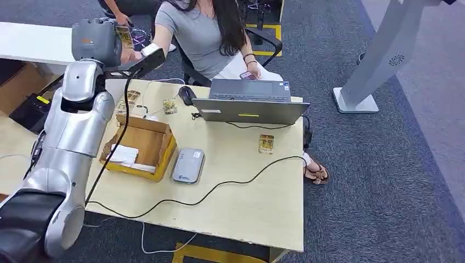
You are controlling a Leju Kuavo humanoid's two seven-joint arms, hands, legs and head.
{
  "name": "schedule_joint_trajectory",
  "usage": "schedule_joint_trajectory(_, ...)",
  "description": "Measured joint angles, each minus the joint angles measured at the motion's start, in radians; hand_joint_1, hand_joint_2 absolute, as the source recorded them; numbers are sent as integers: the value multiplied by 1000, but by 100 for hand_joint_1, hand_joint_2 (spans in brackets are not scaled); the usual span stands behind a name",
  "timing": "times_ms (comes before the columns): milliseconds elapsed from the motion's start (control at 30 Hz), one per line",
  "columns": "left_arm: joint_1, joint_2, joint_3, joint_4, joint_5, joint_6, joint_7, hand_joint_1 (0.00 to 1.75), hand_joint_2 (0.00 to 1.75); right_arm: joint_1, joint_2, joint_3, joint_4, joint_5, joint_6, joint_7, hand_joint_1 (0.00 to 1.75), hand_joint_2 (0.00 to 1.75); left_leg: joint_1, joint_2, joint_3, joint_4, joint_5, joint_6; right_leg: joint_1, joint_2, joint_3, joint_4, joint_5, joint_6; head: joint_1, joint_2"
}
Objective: Pass the card to the sensor for recognition and then transmit it.
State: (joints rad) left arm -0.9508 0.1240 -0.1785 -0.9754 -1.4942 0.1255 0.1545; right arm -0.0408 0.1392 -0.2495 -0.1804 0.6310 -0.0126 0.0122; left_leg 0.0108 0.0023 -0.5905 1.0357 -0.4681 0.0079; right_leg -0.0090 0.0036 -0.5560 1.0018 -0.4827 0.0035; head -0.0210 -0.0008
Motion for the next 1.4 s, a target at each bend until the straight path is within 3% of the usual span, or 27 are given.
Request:
schedule_joint_trajectory(33,-1,-4,-2,11,-3,2,0,33,175,0,0,0,0,0,2,2,0,0,0,0,0,0,0,0,0,0,0,0,0,0,0,0)
schedule_joint_trajectory(67,-1,-7,-5,20,-5,2,1,0,175,0,0,0,0,1,3,4,0,0,0,1,0,0,0,0,0,1,0,0,0,0,0,0)
schedule_joint_trajectory(500,54,-21,-7,9,16,31,-16,0,175,0,0,-9,0,8,5,7,0,0,0,0,0,0,0,0,0,0,0,0,0,0,0,0)
schedule_joint_trajectory(600,112,-20,-7,-51,82,65,-71,0,175,1,0,-15,0,3,-5,8,0,0,0,1,-1,0,0,0,0,1,0,0,0,0,1,0)
schedule_joint_trajectory(700,286,4,-7,-243,250,157,-181,0,175,4,5,-37,0,-21,-16,0,0,0,-2,4,0,-2,-2,-1,-1,4,1,1,-1,0,3,0)
schedule_joint_trajectory(800,590,31,23,-503,507,338,-373,0,175,11,10,-63,0,-44,-30,-1,0,0,-3,13,4,-3,-9,-1,-3,13,4,1,-5,0,1,0)
schedule_joint_trajectory(867,864,35,110,-696,811,376,-631,0,175,22,14,-88,0,-59,-43,-11,0,0,-3,21,11,-4,-15,-2,-3,21,3,0,-9,-1,0,0)
schedule_joint_trajectory(900,969,26,160,-760,917,351,-719,0,175,27,14,-97,0,-63,-46,-14,0,0,-2,22,10,-3,-16,-2,-3,22,2,0,-11,-1,-3,0)
schedule_joint_trajectory(967,1104,-3,278,-860,1074,252,-820,0,175,32,14,-115,1,-66,-55,-16,0,0,-1,11,7,-2,-16,-1,-3,12,3,0,-15,1,-1,0)
schedule_joint_trajectory(1033,1190,-50,419,-930,1334,1,-843,0,175,33,14,-130,1,-69,-70,-22,0,0,-1,8,6,-3,-16,-1,-3,7,6,0,-16,0,-2,0)
schedule_joint_trajectory(1100,1170,-111,642,-927,1519,-386,-848,0,175,33,14,-148,1,-71,-79,-32,0,0,-1,1,4,-3,-14,1,-1,1,6,0,-16,1,-2,0)
schedule_joint_trajectory(1167,1127,-159,916,-899,1519,-648,-836,0,175,33,13,-163,0,-72,-84,-42,0,0,0,3,5,-3,-14,0,-1,2,6,0,-15,-1,3,0)
schedule_joint_trajectory(1200,1108,-175,1041,-876,1495,-708,-834,0,175,34,13,-169,0,-72,-85,-43,0,0,0,5,7,-3,-15,-1,-1,5,6,0,-15,-1,0,0)
schedule_joint_trajectory(1267,1075,-204,1209,-837,1457,-718,-847,0,175,36,12,-180,0,-72,-85,-43,0,0,1,5,7,-3,-14,-1,0,4,6,0,-14,-2,-3,0)
schedule_joint_trajectory(1400,1038,-246,1378,-807,1433,-724,-848,0,175,33,12,-192,0,-68,-86,-44,0,0,0,1,7,-3,-13,-1,0,0,7,0,-14,-2,-2,0)
